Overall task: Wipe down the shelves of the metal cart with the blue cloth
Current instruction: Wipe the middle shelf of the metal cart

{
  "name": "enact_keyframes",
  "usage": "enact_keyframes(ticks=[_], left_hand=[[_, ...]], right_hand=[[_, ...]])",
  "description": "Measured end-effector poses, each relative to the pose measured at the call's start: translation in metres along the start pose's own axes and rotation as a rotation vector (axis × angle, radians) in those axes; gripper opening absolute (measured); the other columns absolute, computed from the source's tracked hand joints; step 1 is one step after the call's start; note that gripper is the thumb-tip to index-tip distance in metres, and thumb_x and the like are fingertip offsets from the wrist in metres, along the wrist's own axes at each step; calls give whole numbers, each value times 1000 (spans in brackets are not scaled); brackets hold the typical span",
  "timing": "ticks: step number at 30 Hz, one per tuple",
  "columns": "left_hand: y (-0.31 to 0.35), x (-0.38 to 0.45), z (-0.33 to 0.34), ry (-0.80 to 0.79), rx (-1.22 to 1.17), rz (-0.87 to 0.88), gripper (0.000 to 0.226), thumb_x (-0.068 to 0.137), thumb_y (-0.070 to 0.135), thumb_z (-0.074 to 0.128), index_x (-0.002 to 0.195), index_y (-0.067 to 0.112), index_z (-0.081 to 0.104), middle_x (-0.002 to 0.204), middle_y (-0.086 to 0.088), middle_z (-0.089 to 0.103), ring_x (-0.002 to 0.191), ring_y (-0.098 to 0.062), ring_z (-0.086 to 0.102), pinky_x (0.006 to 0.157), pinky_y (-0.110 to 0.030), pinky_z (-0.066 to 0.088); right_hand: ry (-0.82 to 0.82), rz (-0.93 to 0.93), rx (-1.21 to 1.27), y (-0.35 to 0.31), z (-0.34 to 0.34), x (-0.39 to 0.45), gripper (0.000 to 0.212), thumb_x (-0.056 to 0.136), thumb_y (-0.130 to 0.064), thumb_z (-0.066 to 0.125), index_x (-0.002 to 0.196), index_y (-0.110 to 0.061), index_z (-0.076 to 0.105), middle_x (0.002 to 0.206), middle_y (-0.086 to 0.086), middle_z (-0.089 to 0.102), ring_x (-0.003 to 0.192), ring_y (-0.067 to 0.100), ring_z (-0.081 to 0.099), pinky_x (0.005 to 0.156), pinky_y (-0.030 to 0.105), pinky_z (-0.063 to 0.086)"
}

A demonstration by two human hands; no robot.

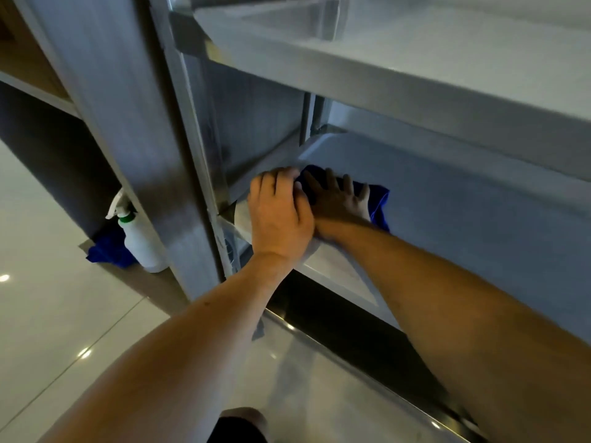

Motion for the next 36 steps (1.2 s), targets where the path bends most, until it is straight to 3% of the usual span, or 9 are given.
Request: enact_keyframes(ticks=[4,7,11,14,17,20,24,28,36], left_hand=[[3,-6,-16,83,-105,-3,26,94,28,46,110,13,60,106,-9,59,102,-25,53,84,-42,47],[-5,-12,-23,16,-117,10,32,95,33,44,114,14,59,111,-7,58,108,-22,50,91,-41,44],[-14,-12,-33,-46,-120,41,33,97,35,45,122,17,58,121,-4,58,117,-17,49,99,-14,31],[-25,-2,-35,-92,-129,-24,35,98,33,48,128,18,58,127,-4,57,121,-21,51,103,-34,43],[-39,10,-28,-190,1,-94,40,98,27,50,135,14,54,134,-7,55,129,-25,45,109,-43,39],[-50,17,-14,-326,195,-89,42,91,13,57,133,9,54,131,-13,57,126,-32,48,105,-43,43],[-59,18,12,-491,397,-108,32,89,19,55,115,2,59,118,-18,61,115,-38,54,94,-42,48],[-70,15,37,-621,550,-110,62,98,43,31,147,5,31,147,-20,41,137,-38,37,111,-50,36],[-77,21,45,-641,631,-48,68,98,52,25,150,8,22,138,-20,44,120,-38,47,95,-47,39]], right_hand=[[-106,-60,-12,-21,8,-39,111,78,-65,66,150,-43,-16,167,5,-11,150,41,-8,115,69,0],[-78,-82,18,-28,5,-50,96,86,-63,56,154,-44,-9,168,5,-8,151,41,-7,115,69,-1],[-81,-160,7,-47,10,-50,83,89,-68,36,155,-42,-7,168,5,-3,151,41,-3,115,70,1],[-51,-213,55,-48,4,-41,80,83,-74,14,155,-45,-3,168,4,4,152,38,2,116,66,3],[-19,-192,82,-38,1,-22,85,77,-82,2,155,-49,5,168,0,9,152,33,7,117,61,5],[-6,-154,93,-27,3,0,82,83,-85,9,156,-48,7,169,-3,8,152,31,6,118,59,3],[13,-126,62,-13,3,34,80,86,-82,12,157,-45,6,168,-1,12,151,34,11,117,60,10],[23,-73,73,8,0,70,78,89,-81,18,157,-44,8,167,0,16,149,35,16,115,61,14],[28,93,42,55,-4,136,71,93,-76,21,155,-42,22,162,7,27,144,39,27,113,64,18]])
Point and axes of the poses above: each hand's wrist, its own x-axis towards the middle knuckle, its own z-axis out of the palm, y = z × x, the point moved 10 cm from there along x, towards the middle knuckle
